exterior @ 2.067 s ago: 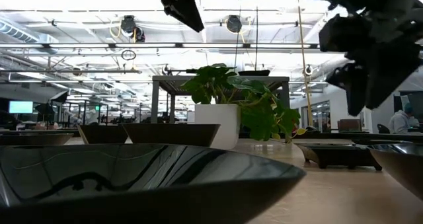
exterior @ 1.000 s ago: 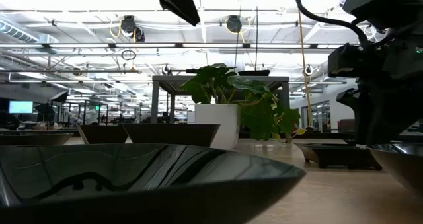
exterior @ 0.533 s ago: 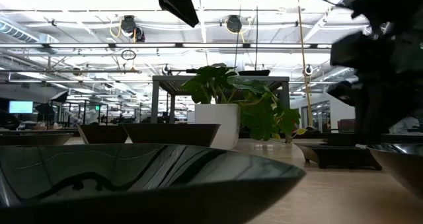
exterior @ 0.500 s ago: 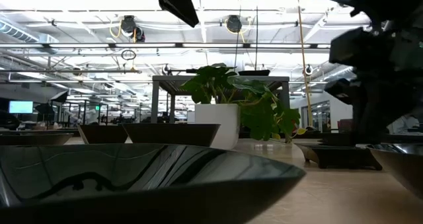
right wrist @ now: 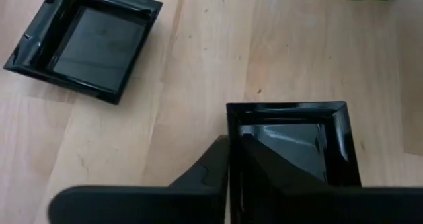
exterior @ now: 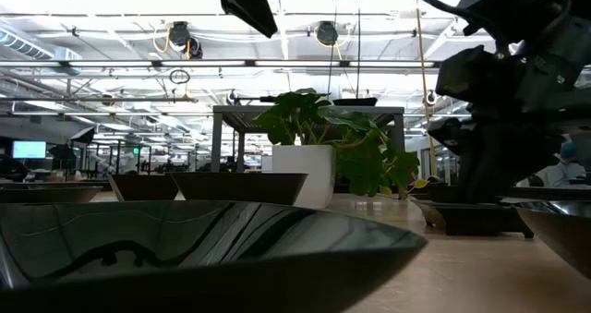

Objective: Pick & Place Mini shaped plates
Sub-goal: Adjust the square black bowl on the table, then stack the distorted square black bowl on top of the other distorted square black bowl on the shelf

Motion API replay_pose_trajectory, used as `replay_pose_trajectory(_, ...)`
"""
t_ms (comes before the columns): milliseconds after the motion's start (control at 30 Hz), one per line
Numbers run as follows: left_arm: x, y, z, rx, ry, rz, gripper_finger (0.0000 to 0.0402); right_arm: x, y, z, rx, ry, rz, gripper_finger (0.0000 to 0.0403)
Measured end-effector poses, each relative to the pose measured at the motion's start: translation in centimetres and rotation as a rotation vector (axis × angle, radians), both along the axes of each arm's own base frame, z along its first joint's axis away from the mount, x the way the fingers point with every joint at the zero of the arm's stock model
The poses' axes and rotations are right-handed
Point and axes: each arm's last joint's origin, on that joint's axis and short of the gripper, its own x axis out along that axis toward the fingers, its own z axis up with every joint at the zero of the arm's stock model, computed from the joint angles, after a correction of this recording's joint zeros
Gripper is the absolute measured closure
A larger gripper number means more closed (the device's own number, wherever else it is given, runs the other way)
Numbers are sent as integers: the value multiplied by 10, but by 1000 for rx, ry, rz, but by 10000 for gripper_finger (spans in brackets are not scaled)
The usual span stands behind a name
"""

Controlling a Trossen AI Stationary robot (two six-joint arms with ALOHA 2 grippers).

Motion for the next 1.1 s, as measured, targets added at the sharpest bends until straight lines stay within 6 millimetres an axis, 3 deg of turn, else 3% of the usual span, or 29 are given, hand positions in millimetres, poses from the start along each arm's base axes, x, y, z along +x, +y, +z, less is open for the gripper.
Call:
replay_pose_trajectory(200, -2, -7, -2, -56, 14, -4, 279, -1, 0, 10, 47, -37, -40, 303)
replay_pose_trajectory(367, -5, -18, -4, -118, 52, -43, 279, -6, -2, 33, 64, -138, -20, 268)
replay_pose_trajectory(733, -6, -21, -4, -145, 46, -16, 279, -25, -34, 92, -58, -428, 31, 264)
replay_pose_trajectory(1100, -6, -19, -4, -112, 42, 1, 279, -43, -64, 126, -134, -634, -67, 261)
